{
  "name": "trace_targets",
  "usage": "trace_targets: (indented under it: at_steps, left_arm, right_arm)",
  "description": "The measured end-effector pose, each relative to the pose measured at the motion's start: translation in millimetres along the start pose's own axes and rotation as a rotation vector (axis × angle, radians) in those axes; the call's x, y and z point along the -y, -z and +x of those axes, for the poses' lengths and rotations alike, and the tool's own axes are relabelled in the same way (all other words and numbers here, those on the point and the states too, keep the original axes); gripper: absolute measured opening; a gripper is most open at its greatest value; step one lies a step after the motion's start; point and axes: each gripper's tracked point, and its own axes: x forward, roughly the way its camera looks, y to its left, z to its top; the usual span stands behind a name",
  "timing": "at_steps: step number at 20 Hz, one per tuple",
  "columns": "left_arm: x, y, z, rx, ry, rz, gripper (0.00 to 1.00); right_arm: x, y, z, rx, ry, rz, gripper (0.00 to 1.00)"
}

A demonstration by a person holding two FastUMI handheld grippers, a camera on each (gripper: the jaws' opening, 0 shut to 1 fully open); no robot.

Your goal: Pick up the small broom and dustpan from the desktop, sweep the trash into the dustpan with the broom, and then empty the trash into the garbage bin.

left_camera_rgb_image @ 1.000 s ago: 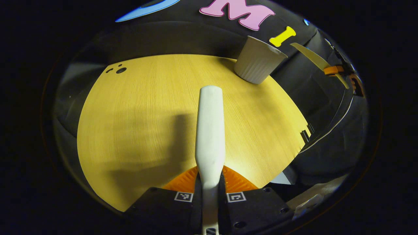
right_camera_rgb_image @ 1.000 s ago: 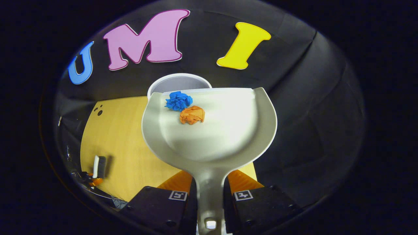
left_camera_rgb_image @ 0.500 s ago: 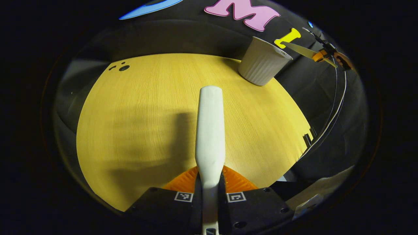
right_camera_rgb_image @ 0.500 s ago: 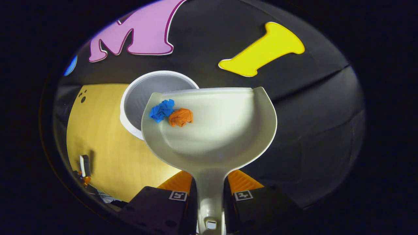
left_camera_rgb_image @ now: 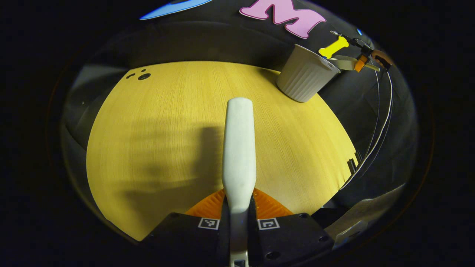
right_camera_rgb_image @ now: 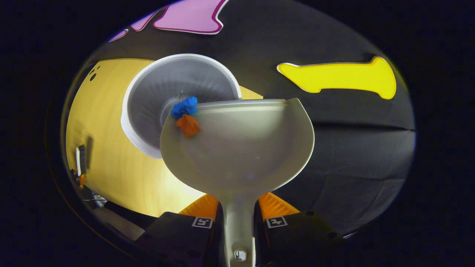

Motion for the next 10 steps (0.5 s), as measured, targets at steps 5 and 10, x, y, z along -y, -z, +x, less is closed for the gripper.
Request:
trace_targets:
  at_steps: [5, 10]
  left_arm:
    - [-0.1, -3.1, 1.8, -0.003, -0.007, 0.005, 0.23]
    - [-4.8, -11.0, 7.7, 0.0, -0.048, 0.037, 0.23]
  right_arm:
    - [3.5, 4.5, -1.4, 0.025, 0.015, -0.016, 0.37]
    - [0.4, 20.3, -6.5, 0.179, -0.046, 0.056, 0.37]
